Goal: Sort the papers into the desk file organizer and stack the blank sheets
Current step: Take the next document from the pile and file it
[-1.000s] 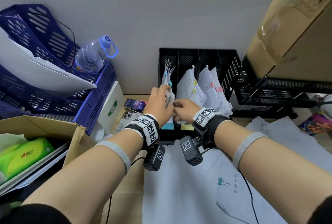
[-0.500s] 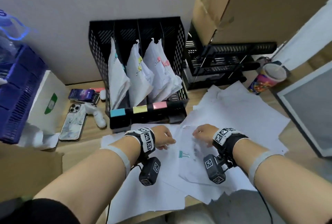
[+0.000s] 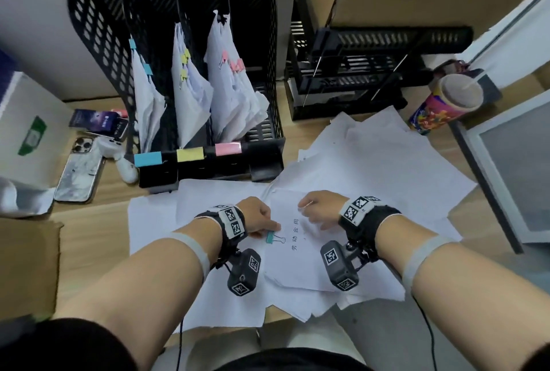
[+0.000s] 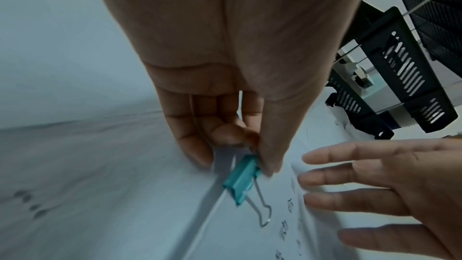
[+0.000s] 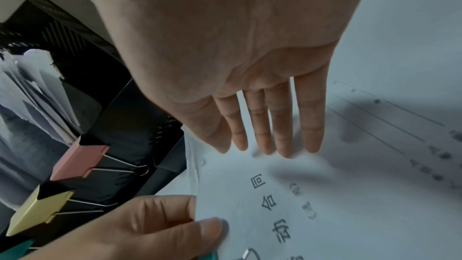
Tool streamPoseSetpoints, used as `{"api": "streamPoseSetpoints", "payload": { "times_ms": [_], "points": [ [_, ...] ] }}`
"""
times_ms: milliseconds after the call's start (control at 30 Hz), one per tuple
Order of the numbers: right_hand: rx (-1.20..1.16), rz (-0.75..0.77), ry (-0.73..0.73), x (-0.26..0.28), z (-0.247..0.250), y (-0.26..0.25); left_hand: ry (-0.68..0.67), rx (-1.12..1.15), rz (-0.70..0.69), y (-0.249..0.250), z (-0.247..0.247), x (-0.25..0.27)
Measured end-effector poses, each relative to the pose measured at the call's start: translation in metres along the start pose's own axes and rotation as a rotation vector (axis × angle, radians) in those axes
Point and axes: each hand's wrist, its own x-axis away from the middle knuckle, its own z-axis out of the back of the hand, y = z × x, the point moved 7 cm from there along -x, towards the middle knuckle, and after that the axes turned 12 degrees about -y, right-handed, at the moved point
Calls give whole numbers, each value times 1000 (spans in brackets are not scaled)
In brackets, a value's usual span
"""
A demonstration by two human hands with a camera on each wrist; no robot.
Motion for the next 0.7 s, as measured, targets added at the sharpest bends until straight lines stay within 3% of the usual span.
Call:
{"api": "streamPoseSetpoints", "payload": {
  "times_ms": [100,200,233,333,533,700],
  "points": [
    [-4,41,25,-5,10,2,-22,-17,-49,6,-1,0],
    [156,131,334,0,38,-7,-34,89,-116,12,2,6],
    [215,128,377,2,43,-9,-32,136,-133,14,5,9],
    [275,76,322,4,45,-18,16,157,-163,15,18,21],
    [52,232,367,4,43,-47,187,53,-136,-4,69,63],
    [-62,269,354,-1,24,-66,150,297,-119,-44,97,96]
  ]
}}
